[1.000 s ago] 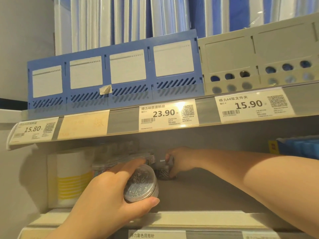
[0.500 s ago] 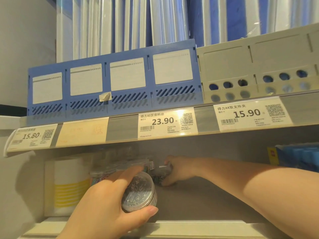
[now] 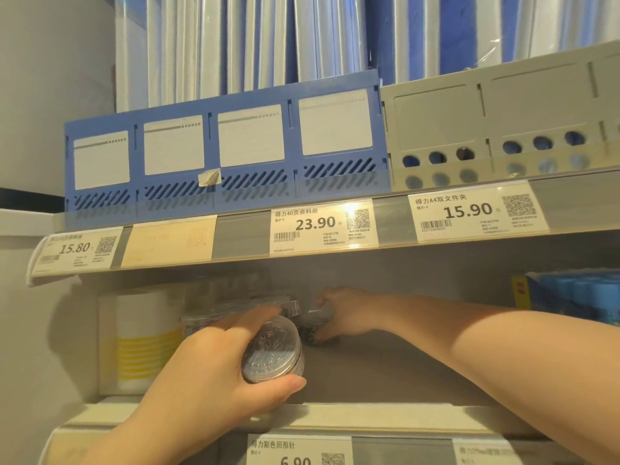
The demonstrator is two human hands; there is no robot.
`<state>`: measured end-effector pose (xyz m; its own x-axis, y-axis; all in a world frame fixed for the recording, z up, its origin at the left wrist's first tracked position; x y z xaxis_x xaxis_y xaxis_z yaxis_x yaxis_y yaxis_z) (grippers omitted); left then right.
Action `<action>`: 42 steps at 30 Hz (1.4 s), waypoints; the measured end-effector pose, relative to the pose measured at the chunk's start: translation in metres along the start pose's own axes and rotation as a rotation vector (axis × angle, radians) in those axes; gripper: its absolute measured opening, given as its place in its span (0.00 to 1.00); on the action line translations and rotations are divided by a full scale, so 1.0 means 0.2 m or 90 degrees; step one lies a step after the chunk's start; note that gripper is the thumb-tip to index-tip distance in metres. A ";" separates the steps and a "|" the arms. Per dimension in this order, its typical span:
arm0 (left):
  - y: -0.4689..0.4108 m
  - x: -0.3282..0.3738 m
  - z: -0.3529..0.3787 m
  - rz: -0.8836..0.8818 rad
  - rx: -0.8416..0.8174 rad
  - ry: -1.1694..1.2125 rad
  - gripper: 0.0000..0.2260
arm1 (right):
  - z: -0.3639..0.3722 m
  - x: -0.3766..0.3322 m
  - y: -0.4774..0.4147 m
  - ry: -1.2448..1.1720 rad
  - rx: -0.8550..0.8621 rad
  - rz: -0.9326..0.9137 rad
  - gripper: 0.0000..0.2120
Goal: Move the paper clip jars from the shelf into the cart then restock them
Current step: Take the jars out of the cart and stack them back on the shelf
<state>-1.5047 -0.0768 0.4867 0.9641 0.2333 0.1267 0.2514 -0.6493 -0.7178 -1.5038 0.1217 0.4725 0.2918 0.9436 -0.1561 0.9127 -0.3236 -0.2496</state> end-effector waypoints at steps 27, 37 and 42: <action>-0.09 -0.01 -0.08 -0.042 0.012 0.068 0.45 | -0.21 -0.47 0.43 -0.190 0.036 -0.214 0.33; -0.16 0.02 -0.09 0.058 0.140 -0.151 0.20 | -0.24 -0.01 0.07 -0.099 0.119 0.008 0.38; -0.16 0.00 -0.05 0.031 0.087 -0.146 0.22 | -0.16 0.06 -0.04 -0.079 0.069 0.039 0.37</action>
<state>-1.5118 -0.0630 0.5173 0.9266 0.3716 -0.0578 0.1759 -0.5641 -0.8068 -1.4982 0.1381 0.5031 0.3026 0.9081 -0.2895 0.8562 -0.3925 -0.3360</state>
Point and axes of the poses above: each hand's wrist, its own y-axis away from the middle knuckle, its own z-axis out of the palm, x = y × z, the point moved 9 cm from there along -y, towards the middle knuckle, and after that the axes turned 6 degrees about -z, right-handed, at the moved point
